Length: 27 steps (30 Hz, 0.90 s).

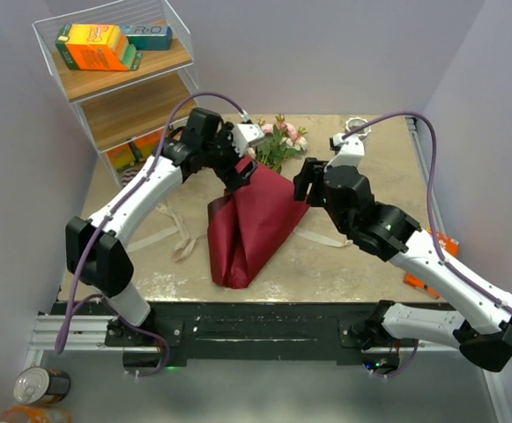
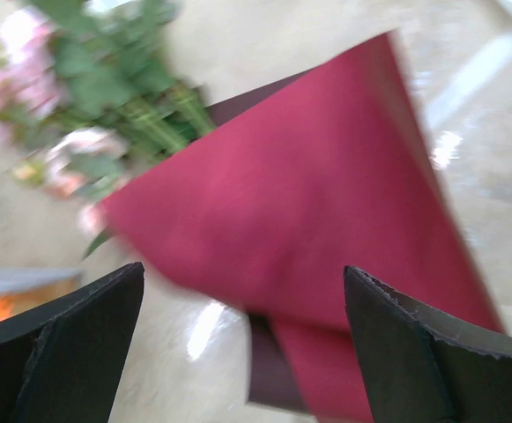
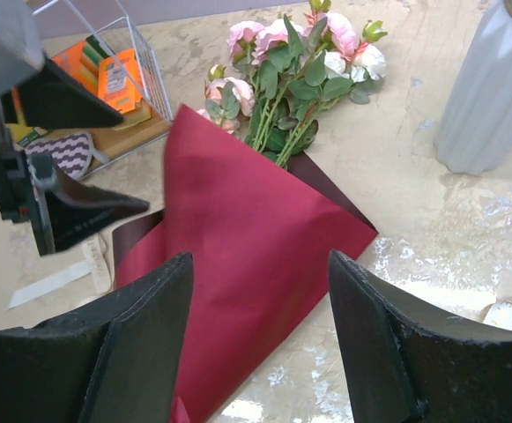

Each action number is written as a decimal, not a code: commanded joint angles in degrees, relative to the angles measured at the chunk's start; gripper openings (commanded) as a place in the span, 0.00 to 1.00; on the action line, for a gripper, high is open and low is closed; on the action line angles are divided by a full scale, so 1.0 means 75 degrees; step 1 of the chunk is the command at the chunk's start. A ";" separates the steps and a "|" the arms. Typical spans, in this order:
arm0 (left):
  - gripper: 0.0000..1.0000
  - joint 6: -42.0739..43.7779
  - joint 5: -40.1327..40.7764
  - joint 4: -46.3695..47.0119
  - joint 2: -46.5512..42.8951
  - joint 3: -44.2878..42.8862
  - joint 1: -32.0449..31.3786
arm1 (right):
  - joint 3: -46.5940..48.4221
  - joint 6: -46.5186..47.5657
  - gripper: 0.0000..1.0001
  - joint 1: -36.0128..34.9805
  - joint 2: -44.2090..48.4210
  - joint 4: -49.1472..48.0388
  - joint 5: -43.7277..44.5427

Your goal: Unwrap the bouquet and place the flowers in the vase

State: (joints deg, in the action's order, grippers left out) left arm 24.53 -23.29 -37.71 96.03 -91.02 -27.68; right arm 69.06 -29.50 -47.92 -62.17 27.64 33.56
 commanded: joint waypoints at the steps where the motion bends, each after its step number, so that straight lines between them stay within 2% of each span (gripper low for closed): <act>1: 0.99 -0.0635 0.1408 0.0869 -0.0558 0.0464 0.0467 | -0.0020 0.0066 0.66 0.0026 0.0250 0.0006 0.0201; 2: 0.99 -0.0623 0.1151 0.0903 -0.0546 0.0650 0.0584 | -0.0020 0.0066 0.66 0.0026 0.0285 0.0006 0.0201; 6: 0.99 -0.0728 0.1288 0.1231 -0.0231 0.0793 0.0562 | 0.0073 0.0089 0.66 0.0026 0.0414 0.0088 0.0259; 11: 0.98 -0.0670 0.2915 0.1735 0.0671 0.0349 0.0048 | 0.0272 0.0148 0.66 0.0026 0.0520 0.0311 0.0306; 15: 0.98 -0.0576 0.3302 0.1829 0.1619 -0.0120 -0.0188 | 0.0366 0.0124 0.66 0.0038 0.0649 0.0440 0.0377; 18: 0.98 -0.0529 0.3141 0.1386 0.2240 -0.0717 -0.0211 | 0.0448 0.0148 0.66 0.0038 0.0742 0.0604 0.0435; 22: 0.97 -0.0634 0.2414 0.1208 0.2278 -0.0801 -0.0200 | 0.0472 0.0159 0.67 0.0038 0.0871 0.0744 0.0564; 25: 0.90 -0.0681 0.2250 0.1080 0.2313 -0.0836 -0.0211 | 0.0437 0.0159 0.67 0.0026 0.0930 0.0733 0.0576; 27: 0.75 -0.0670 0.2110 0.0963 0.2337 -0.0836 -0.0211 | 0.0414 0.0159 0.67 0.0026 0.0930 0.0721 0.0599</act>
State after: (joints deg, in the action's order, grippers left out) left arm 20.23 -4.32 -29.54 114.52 -94.54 -29.58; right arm 70.19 -28.95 -47.92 -56.18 32.88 36.32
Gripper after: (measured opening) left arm 0.836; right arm 0.666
